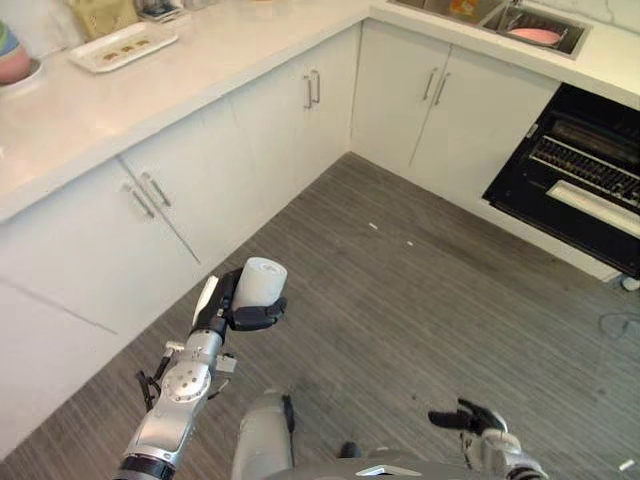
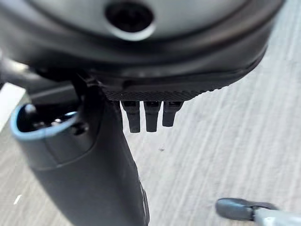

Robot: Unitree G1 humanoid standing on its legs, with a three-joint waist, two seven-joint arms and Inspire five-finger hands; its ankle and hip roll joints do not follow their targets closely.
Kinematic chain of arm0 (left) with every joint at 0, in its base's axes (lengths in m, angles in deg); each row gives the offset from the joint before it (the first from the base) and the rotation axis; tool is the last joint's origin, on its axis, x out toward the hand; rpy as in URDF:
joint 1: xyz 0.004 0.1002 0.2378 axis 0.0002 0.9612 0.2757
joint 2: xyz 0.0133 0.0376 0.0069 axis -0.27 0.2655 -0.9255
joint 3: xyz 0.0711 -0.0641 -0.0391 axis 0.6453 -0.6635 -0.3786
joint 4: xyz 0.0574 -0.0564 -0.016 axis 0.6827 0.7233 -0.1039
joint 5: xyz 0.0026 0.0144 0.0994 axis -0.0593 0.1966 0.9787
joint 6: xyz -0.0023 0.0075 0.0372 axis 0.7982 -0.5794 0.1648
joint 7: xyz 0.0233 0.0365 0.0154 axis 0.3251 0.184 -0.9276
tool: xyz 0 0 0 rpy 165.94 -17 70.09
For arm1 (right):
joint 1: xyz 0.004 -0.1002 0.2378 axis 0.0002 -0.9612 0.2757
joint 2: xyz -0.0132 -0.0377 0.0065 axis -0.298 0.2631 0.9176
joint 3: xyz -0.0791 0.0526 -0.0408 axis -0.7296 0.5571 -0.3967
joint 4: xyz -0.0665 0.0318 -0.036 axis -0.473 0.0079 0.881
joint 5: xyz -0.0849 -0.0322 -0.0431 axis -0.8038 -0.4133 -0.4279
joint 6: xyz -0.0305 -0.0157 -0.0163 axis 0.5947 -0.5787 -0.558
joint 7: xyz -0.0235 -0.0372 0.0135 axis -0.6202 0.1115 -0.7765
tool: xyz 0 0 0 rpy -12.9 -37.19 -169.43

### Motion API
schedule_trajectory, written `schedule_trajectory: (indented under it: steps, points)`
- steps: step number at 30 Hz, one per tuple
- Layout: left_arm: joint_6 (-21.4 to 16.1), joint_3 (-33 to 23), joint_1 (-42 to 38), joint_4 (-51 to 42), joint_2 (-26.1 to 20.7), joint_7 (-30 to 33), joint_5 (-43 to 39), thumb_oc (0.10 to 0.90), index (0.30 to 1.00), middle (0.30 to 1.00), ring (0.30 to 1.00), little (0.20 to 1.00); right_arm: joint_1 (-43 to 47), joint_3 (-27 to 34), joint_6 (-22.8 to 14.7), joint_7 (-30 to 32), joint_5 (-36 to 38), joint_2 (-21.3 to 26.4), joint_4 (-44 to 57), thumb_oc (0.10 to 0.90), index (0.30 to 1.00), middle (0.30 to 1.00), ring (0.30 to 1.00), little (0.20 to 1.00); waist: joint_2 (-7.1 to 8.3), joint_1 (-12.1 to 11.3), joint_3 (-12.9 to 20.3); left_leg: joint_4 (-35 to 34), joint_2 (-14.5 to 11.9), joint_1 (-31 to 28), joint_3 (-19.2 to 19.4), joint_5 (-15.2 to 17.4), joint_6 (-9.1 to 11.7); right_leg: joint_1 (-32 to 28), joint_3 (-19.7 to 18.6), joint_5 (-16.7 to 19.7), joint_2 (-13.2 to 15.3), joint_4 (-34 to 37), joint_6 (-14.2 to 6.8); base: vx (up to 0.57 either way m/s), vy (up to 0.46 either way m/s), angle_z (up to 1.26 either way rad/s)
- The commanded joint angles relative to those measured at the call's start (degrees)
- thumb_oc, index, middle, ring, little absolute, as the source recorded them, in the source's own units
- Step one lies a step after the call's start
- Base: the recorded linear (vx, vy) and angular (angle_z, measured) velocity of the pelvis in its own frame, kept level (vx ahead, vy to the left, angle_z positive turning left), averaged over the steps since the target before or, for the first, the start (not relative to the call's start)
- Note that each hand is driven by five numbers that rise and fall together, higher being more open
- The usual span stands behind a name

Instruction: Place the dishes in the dishwasher.

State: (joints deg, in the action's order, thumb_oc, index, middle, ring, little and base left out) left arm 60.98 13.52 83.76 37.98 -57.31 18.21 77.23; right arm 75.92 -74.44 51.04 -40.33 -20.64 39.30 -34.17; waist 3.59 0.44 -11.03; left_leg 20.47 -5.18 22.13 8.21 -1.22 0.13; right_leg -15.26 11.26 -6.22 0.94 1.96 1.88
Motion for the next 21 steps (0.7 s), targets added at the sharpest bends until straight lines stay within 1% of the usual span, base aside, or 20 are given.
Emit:
schedule_trajectory:
  steps: [1,2,3,4,5,6,8,9,10,11,12,13,14,15,16,17,18,19,20,21]
  points:
    - [-6.0,-4.9,-3.8,-8.7,-1.2,2.6,1.0,0.400,0.300,0.300,0.300,0.300,1.3,-2.4,-1.9,1.3,-1.4,2.4,-1.0,0.800,0.900,0.900,0.900,0.900,-0.47,-2.2,-0.3,-16.0,0.3,-9.5,-8.2,-3.1,4.9,4.1,-1.8,1.3,0.1,3.0,-5.6,0.48,0.197,-0.81]
    - [-6.0,-5.0,-3.4,-8.5,-1.1,3.5,1.3,0.400,0.300,0.300,0.300,0.300,1.8,-1.6,-2.0,1.7,-0.8,1.9,-1.7,0.800,0.900,0.900,0.900,0.900,-1.00,-2.1,-0.1,-20.6,-0.6,-7.3,-10.3,-5.9,6.9,1.5,-4.1,-0.3,0.3,3.0,-6.2,0.49,0.197,-1.06]
    - [-6.0,-4.9,-3.4,-8.4,-1.1,3.5,1.3,0.400,0.300,0.300,0.300,0.300,1.7,-1.6,-2.0,1.7,-0.8,1.9,-1.7,0.800,0.900,0.900,0.900,0.900,-0.94,-2.3,-0.1,-21.0,-0.6,-7.5,-10.1,-6.1,6.9,1.5,-4.2,-0.3,0.3,3.0,-6.2,0.63,0.334,-1.49]
    - [-6.0,-5.1,-3.5,-8.3,-1.6,3.2,1.2,0.400,0.300,0.300,0.300,0.300,1.2,-1.5,-2.0,1.2,-1.3,1.5,-1.7,0.800,0.900,0.900,0.900,0.900,-2.11,-2.1,1.4,-23.6,-1.4,-10.2,-9.2,-8.5,7.5,0.6,-5.7,-1.5,0.8,2.0,-6.6,0.32,0.199,-1.16]
    - [-6.0,-5.1,-3.5,-8.3,-1.6,3.2,1.2,0.400,0.300,0.300,0.300,0.300,1.1,-1.5,-2.0,1.2,-1.3,1.5,-1.7,0.800,0.900,0.900,0.900,0.900,-2.09,-2.4,1.4,-23.9,-1.5,-10.5,-9.0,-8.6,7.5,0.6,-5.9,-1.5,0.8,1.9,-6.6,0.47,0.340,-1.13]
    - [-6.1,-5.0,-3.3,-8.5,-1.9,2.9,1.6,0.400,0.300,0.300,0.300,0.300,1.0,-1.4,-1.7,1.0,-1.7,1.2,-1.6,0.800,0.900,0.900,0.900,0.900,-2.09,-2.5,2.0,-23.9,-1.3,-11.4,-8.8,-8.8,7.0,1.1,-6.8,-2.1,1.9,-0.7,-7.0,0.32,0.289,-0.79]
    - [-5.8,-4.8,-3.8,-8.3,-2.9,3.0,2.1,0.400,0.300,0.300,0.300,0.300,0.6,-0.3,-1.5,0.8,-1.3,0.4,-2.0,0.800,0.900,0.900,0.900,0.900,-1.68,-2.0,3.2,-24.3,0.2,-14.6,-7.9,-7.2,5.2,3.6,-7.9,-1.9,3.9,-9.2,-8.6,0.48,0.436,-0.85]
    - [-5.2,-5.1,-4.3,-8.0,-3.3,3.6,2.7,0.400,0.300,0.300,0.300,0.300,-0.2,0.5,-1.4,0.5,-0.1,-0.5,-2.1,0.800,0.900,0.900,0.900,0.900,-1.46,-0.8,2.8,-23.5,1.5,-17.6,-6.6,-4.9,2.5,9.1,-9.4,3.9,5.7,-21.7,-11.2,0.34,0.335,-0.87]
    - [-5.2,-5.1,-4.4,-8.0,-3.3,3.6,2.7,0.400,0.300,0.300,0.300,0.300,-0.2,0.5,-1.3,0.5,-0.1,-0.5,-2.0,0.800,0.900,0.900,0.900,0.900,-1.56,-1.0,2.9,-23.4,1.4,-17.3,-6.4,-5.0,2.5,9.4,-9.6,4.0,5.6,-21.8,-11.2,0.27,0.331,-0.98]
    - [-5.0,-5.4,-4.3,-8.1,-3.8,3.8,2.9,0.400,0.300,0.300,0.300,0.300,-0.4,0.7,-1.1,0.2,0.1,-0.8,-1.6,0.800,0.900,0.900,0.900,0.900,-1.89,-0.2,2.0,-22.5,1.7,-18.5,-5.8,-3.8,1.3,13.1,-10.4,7.5,6.0,-28.7,-11.9,0.18,0.322,-0.55]
    - [-4.7,-6.1,-4.2,-8.0,-4.3,4.1,4.0,0.400,0.300,0.300,0.300,0.300,-0.8,0.7,-1.2,0.1,0.6,-1.5,-0.9,0.800,0.900,0.900,0.900,0.900,-3.00,0.9,0.7,-22.4,1.7,-20.9,-4.7,-1.7,-0.4,17.9,-8.5,9.9,6.5,-37.3,-11.9,0.19,0.315,-0.32]
    - [-4.7,-6.1,-4.3,-7.9,-4.3,4.2,4.0,0.400,0.300,0.300,0.300,0.300,-0.8,0.7,-1.2,0.1,0.6,-1.5,-0.8,0.800,0.900,0.900,0.900,0.900,-2.88,0.7,0.8,-22.3,1.8,-20.8,-4.4,-1.7,-0.4,18.5,-8.8,9.7,6.6,-38.0,-11.9,0.21,0.337,-0.09]
    - [-4.4,-6.6,-4.1,-7.6,-4.3,4.4,4.4,0.400,0.300,0.300,0.300,0.300,-0.9,1.0,-1.2,0.1,0.7,-1.9,-0.6,0.800,0.900,0.900,0.900,0.900,-3.26,1.0,0.6,-22.7,1.9,-22.6,-3.3,-0.5,-0.9,20.7,-5.8,9.3,8.3,-40.8,-11.9,0.31,0.288,-0.54]
    - [-4.3,-7.4,-3.7,-7.3,-3.6,4.5,4.5,0.400,0.300,0.300,0.300,0.300,-1.1,1.1,-1.4,-0.1,0.8,-2.3,-0.1,0.800,0.900,0.900,0.900,0.900,-3.55,1.6,0.6,-23.4,2.5,-25.5,-0.9,1.3,-1.2,23.4,0.3,7.1,9.4,-37.8,-11.3,0.42,0.337,-0.76]
    - [-4.5,-7.7,-3.3,-7.6,-3.2,4.3,4.5,0.400,0.300,0.300,0.300,0.300,-1.1,0.9,-1.6,-0.2,0.5,-2.1,0.7,0.800,0.900,0.900,0.900,0.900,-3.31,2.0,0.3,-23.2,3.1,-26.7,-0.3,2.4,-1.4,24.4,2.5,5.7,9.1,-34.5,-10.9,0.33,0.215,-0.93]
    - [-4.5,-7.7,-3.3,-7.6,-3.2,4.3,4.5,0.400,0.300,0.300,0.300,0.300,-1.1,0.9,-1.6,-0.2,0.5,-2.1,0.8,0.800,0.900,0.900,0.900,0.900,-3.55,2.1,0.4,-23.1,2.8,-26.5,-0.3,2.3,-1.3,24.2,2.8,6.1,8.8,-34.0,-10.7,0.22,0.070,-0.83]
    - [-4.8,-8.3,-3.0,-7.8,-2.9,4.3,4.5,0.400,0.300,0.300,0.300,0.300,-1.1,0.7,-1.8,-0.2,-0.2,-1.6,2.0,0.800,0.900,0.900,0.900,0.900,-2.98,2.2,0.3,-22.8,3.5,-27.6,0.5,3.7,-1.3,25.0,5.5,5.4,8.8,-29.0,-10.6,0.21,0.036,-0.61]
    - [-4.8,-8.8,-2.9,-8.4,-2.9,4.2,4.7,0.400,0.300,0.300,0.300,0.300,-1.0,0.4,-1.8,0.1,-1.2,-0.9,3.8,0.800,0.900,0.900,0.900,0.900,-2.84,2.0,0.3,-22.2,3.5,-28.6,1.6,5.2,-1.0,24.4,9.7,5.6,9.2,-22.8,-10.7,0.45,0.074,-0.55]
    - [-5.2,-9.5,-3.2,-9.3,-2.7,4.6,5.0,0.400,0.300,0.300,0.300,0.300,0.1,-0.7,-2.7,1.1,-3.6,0.7,8.2,0.800,0.900,0.900,0.900,0.900,-2.36,1.0,1.1,-22.2,3.3,-31.0,4.5,8.0,-0.2,24.4,19.3,5.8,9.9,-13.4,-11.6,0.40,0.041,-0.60]
    - [-5.4,-9.7,-3.4,-9.4,-2.6,4.8,5.3,0.400,0.300,0.300,0.300,0.300,0.3,-1.3,-2.8,1.7,-5.0,1.4,11.4,0.800,0.900,0.900,0.900,0.900,-2.31,0.9,1.3,-21.9,3.0,-31.4,5.9,8.4,0.2,24.4,22.2,6.4,9.3,-9.4,-11.2,0.39,0.036,-0.94]
